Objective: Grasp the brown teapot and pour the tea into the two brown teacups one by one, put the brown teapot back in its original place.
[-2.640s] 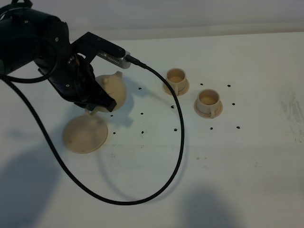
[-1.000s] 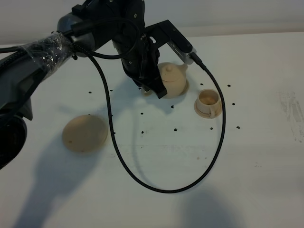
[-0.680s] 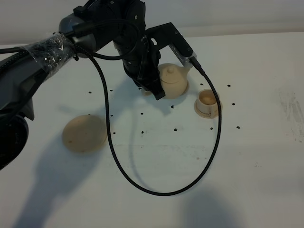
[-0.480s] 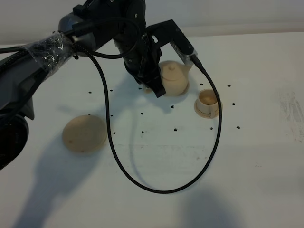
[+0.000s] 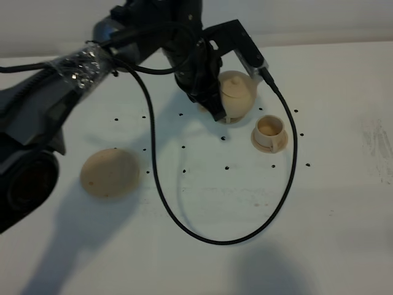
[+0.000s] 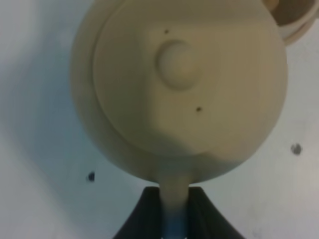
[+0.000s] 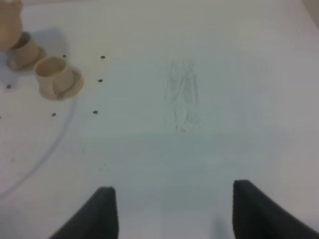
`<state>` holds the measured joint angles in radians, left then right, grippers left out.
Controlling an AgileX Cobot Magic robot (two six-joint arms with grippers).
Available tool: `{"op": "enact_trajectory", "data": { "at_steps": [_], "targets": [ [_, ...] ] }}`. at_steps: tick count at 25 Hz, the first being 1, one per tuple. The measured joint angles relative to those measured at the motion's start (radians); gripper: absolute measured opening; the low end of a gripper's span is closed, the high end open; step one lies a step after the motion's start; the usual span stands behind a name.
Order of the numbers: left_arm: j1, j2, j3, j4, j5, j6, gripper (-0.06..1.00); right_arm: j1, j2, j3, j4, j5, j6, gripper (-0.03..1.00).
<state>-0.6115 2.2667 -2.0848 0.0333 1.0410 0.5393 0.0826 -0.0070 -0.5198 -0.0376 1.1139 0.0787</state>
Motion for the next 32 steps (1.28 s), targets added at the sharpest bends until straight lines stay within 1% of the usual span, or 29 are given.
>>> {"op": "enact_trajectory", "data": {
  "at_steps": [5, 13, 24, 28, 32],
  "targets": [
    [-0.015, 0.011, -0.025, 0.013, -0.002, 0.023, 0.01, 0.0, 0.0, 0.0, 0.0, 0.0, 0.0, 0.49],
    [-0.026, 0.011, -0.027, 0.075, 0.013, 0.071, 0.01, 0.0, 0.0, 0.0, 0.0, 0.0, 0.0, 0.49],
    [-0.026, 0.011, -0.027, 0.096, 0.109, 0.176, 0.01, 0.0, 0.0, 0.0, 0.0, 0.0, 0.0, 0.49],
    [-0.033, 0.003, -0.027, 0.118, 0.123, 0.203, 0.01, 0.0, 0.0, 0.0, 0.0, 0.0, 0.0, 0.49],
    [-0.038, -0.009, -0.027, 0.119, 0.125, 0.227, 0.01, 0.0, 0.0, 0.0, 0.0, 0.0, 0.0, 0.49]
  ]
}}
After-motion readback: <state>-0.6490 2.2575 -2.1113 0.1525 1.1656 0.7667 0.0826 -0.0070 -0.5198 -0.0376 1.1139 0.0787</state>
